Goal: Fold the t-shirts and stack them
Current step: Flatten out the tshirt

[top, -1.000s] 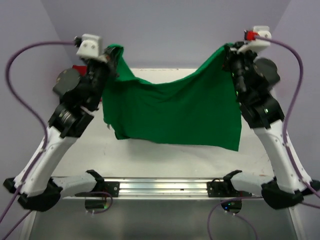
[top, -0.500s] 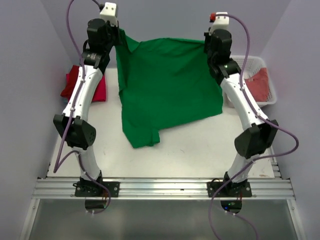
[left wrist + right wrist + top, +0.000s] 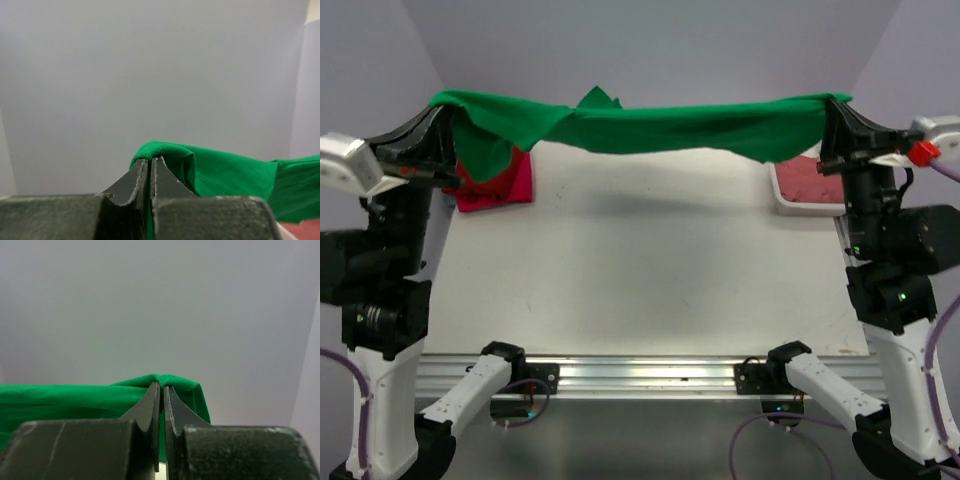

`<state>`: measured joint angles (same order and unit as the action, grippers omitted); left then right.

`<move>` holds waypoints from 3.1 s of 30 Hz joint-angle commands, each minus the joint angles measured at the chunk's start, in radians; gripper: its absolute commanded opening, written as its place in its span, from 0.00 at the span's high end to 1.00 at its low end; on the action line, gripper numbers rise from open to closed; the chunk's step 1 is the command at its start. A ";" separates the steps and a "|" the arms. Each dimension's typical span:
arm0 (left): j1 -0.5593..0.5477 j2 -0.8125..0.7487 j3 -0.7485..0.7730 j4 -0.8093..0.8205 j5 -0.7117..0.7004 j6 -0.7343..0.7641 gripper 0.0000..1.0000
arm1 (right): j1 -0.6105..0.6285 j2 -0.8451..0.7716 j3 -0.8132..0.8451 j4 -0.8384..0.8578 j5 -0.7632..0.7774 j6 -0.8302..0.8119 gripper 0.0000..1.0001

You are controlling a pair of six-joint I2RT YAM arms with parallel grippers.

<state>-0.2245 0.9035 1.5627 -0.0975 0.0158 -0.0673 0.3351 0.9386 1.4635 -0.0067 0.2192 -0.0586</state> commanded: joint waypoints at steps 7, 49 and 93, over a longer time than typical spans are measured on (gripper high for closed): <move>0.001 0.026 0.123 -0.186 0.205 -0.078 1.00 | 0.001 -0.089 -0.003 -0.107 -0.193 0.111 1.00; 0.050 0.325 -0.586 0.138 -0.111 -0.258 1.00 | 0.125 0.459 -0.364 0.027 0.216 0.121 1.00; -0.056 -0.134 -0.073 -0.053 0.274 -0.138 1.00 | 0.136 -0.233 -0.189 0.002 -0.222 0.031 1.00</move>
<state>-0.2886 0.6731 1.4498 -0.1619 0.2916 -0.1989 0.4683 0.6250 1.2644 0.0151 0.0048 -0.0250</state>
